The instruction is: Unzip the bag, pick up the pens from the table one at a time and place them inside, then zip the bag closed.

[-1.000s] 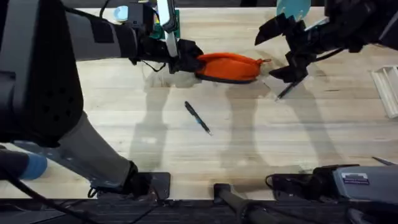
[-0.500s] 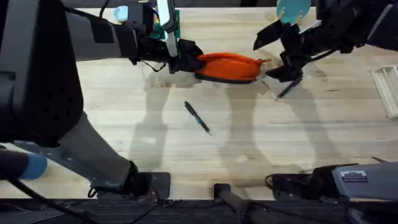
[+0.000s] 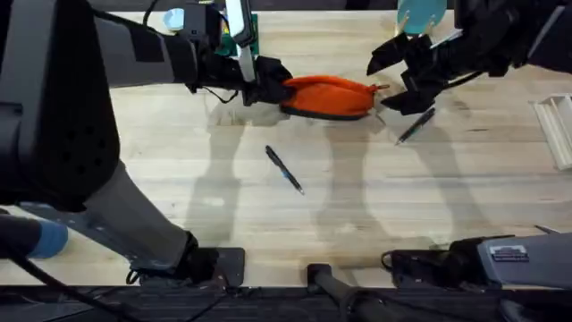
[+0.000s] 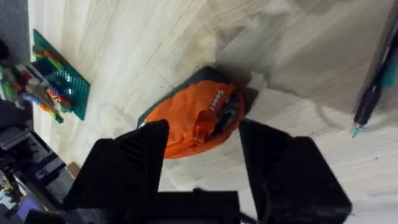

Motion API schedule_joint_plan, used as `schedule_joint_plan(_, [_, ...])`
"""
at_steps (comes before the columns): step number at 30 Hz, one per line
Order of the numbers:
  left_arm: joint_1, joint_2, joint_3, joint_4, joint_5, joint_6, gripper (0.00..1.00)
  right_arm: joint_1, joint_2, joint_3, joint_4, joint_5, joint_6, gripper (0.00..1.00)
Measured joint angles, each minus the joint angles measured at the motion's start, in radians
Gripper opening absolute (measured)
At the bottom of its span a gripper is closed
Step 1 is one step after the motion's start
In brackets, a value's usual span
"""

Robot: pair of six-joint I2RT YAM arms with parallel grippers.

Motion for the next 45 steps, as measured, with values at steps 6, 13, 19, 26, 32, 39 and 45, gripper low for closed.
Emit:
schedule_joint_plan(6, [0.000, 0.000, 0.000, 0.000, 0.000, 0.000, 0.041, 0.005, 0.005, 0.000, 0.001, 0.000, 0.011, 0.669])
schedule_joint_plan(13, [0.000, 0.000, 0.000, 0.000, 0.000, 0.000, 0.041, 0.009, 0.035, 0.000, 0.003, 0.000, 0.022, 0.537])
schedule_joint_plan(19, [0.000, 0.000, 0.000, 0.000, -0.001, 0.000, 0.041, 0.009, 0.035, 0.000, 0.006, 0.000, 0.034, 0.226])
schedule_joint_plan(26, [0.000, 0.000, 0.000, 0.000, -0.001, 0.000, 0.041, 0.009, 0.035, 0.000, 0.007, 0.000, 0.037, 0.046])
schedule_joint_plan(32, [0.000, 0.000, 0.000, 0.000, -0.001, 0.000, 0.041, 0.009, 0.035, 0.000, 0.007, 0.000, 0.037, 0.033])
schedule_joint_plan(39, [0.000, 0.000, 0.000, -0.001, -0.001, 0.000, 0.041, 0.009, 0.035, 0.000, 0.006, -0.008, 0.037, 0.032])
schedule_joint_plan(45, [0.000, 0.000, 0.000, -0.003, -0.001, 0.000, 0.041, 0.009, 0.035, 0.000, 0.006, -0.015, 0.037, 0.032])
